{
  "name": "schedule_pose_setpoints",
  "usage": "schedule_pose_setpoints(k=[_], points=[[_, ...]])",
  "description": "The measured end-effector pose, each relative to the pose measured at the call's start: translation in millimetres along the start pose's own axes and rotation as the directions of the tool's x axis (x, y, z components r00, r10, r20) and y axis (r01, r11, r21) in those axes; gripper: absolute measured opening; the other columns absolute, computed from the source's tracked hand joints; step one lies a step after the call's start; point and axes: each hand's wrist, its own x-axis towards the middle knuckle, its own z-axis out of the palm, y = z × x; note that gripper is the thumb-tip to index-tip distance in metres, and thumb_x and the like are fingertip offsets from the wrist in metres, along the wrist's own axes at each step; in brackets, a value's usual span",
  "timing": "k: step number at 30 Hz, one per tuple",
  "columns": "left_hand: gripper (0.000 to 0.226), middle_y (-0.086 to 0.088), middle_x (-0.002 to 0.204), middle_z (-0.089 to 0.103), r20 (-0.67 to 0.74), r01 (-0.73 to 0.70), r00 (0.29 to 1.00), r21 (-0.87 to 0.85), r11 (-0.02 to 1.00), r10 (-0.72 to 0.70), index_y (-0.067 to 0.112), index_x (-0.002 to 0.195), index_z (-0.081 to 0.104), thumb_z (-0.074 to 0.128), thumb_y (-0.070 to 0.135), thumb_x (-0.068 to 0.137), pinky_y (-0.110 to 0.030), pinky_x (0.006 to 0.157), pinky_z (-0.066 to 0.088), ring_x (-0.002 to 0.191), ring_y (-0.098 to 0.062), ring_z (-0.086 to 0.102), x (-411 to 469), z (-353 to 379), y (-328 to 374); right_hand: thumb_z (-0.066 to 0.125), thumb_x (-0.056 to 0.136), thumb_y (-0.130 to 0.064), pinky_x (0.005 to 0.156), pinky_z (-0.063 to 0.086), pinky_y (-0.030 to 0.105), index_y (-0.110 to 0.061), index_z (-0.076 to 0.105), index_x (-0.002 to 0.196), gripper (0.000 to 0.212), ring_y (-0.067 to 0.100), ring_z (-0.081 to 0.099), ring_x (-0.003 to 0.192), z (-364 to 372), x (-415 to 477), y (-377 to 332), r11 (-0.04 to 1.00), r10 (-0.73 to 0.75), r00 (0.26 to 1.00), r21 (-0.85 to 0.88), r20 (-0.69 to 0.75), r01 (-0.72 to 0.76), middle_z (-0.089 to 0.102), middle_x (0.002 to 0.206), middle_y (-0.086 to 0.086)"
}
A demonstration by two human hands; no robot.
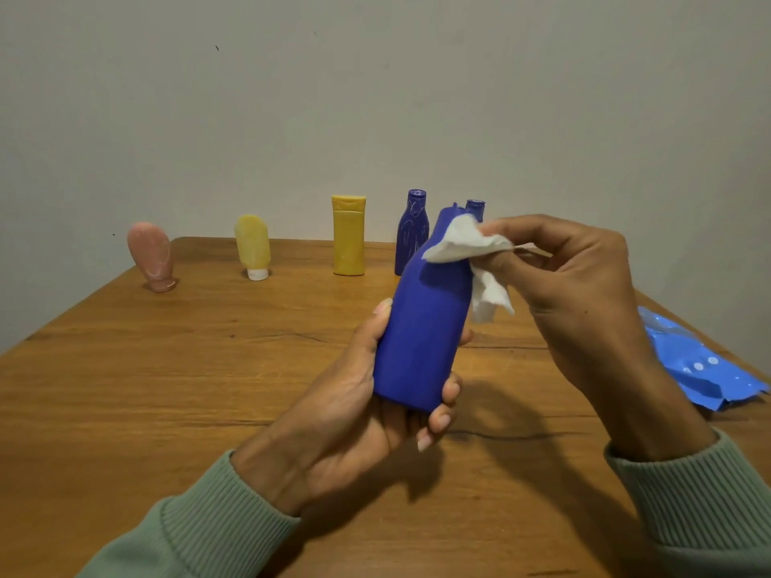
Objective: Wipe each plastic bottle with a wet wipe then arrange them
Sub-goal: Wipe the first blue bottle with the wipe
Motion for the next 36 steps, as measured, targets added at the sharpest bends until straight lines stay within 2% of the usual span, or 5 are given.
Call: schedule_pose_setpoints(k=[5, 12, 25, 32, 36], points=[[0.063, -0.014, 0.081, 0.058, -0.060, -0.053, 0.997, -0.027, 0.998, 0.051, 0.014, 0.115, 0.069, 0.036, 0.063, 0.092, -0.029, 0.055, 0.045, 0.064, -0.020, 0.055, 0.9, -1.3, 1.5, 0.071, 0.074, -0.010, 0.072, 0.057, 0.030, -0.015, 0.073, 0.089, 0.016, 0.015, 0.069, 0.088, -4.7, -0.8, -1.9, 0.990, 0.103, 0.955, -0.120, 0.279, -0.072, 0.073, 0.090, 0.000], [0.064, -0.012, 0.084, 0.060, 0.018, 0.024, 1.000, -0.048, 0.999, -0.023, 0.013, 0.119, 0.068, 0.040, 0.062, 0.088, -0.028, 0.060, 0.046, 0.066, -0.018, 0.057, -0.7, -2.3, 2.8, 0.069, 0.079, -0.016, 0.069, 0.053, 0.020, -0.016, 0.072, 0.091, 0.013, 0.013, 0.069, 0.086, 3.0, -1.0, 0.9, 1.000, -0.007, 1.000, 0.010, -0.020, 0.007, 0.073, 0.089, 0.000], [0.067, -0.019, 0.076, 0.058, -0.197, -0.121, 0.975, -0.065, 0.990, 0.107, 0.002, 0.106, 0.070, 0.036, 0.058, 0.093, -0.031, 0.050, 0.050, 0.059, -0.023, 0.057, 2.1, 4.5, 3.1, 0.076, 0.075, -0.014, 0.065, 0.050, 0.023, -0.023, 0.075, 0.090, 0.017, 0.013, 0.062, 0.075, 4.6, -7.1, -1.1, 0.913, -0.084, 0.866, -0.310, 0.493, 0.265, 0.065, 0.081, -0.008], [0.064, -0.017, 0.079, 0.061, -0.200, -0.063, 0.977, 0.073, 0.995, 0.076, 0.008, 0.108, 0.068, 0.037, 0.061, 0.088, -0.032, 0.053, 0.047, 0.062, -0.023, 0.057, 2.1, 7.7, 1.2, 0.070, 0.079, -0.017, 0.062, 0.048, 0.011, -0.020, 0.071, 0.097, 0.018, 0.004, 0.062, 0.079, 8.4, -5.0, 4.7, 0.955, -0.137, 0.986, -0.251, 0.091, 0.156, 0.066, 0.087, -0.007], [0.065, -0.019, 0.081, 0.062, -0.245, -0.070, 0.964, 0.140, 0.988, 0.103, 0.006, 0.121, 0.057, 0.034, 0.059, 0.091, -0.034, 0.055, 0.049, 0.064, -0.024, 0.059, 2.9, 7.1, 0.0, 0.071, 0.080, -0.016, 0.061, 0.046, 0.010, -0.020, 0.072, 0.096, 0.017, 0.004, 0.060, 0.075, 10.9, -7.8, 4.5, 0.926, -0.136, 0.983, -0.335, 0.126, 0.172, 0.065, 0.085, -0.007]])
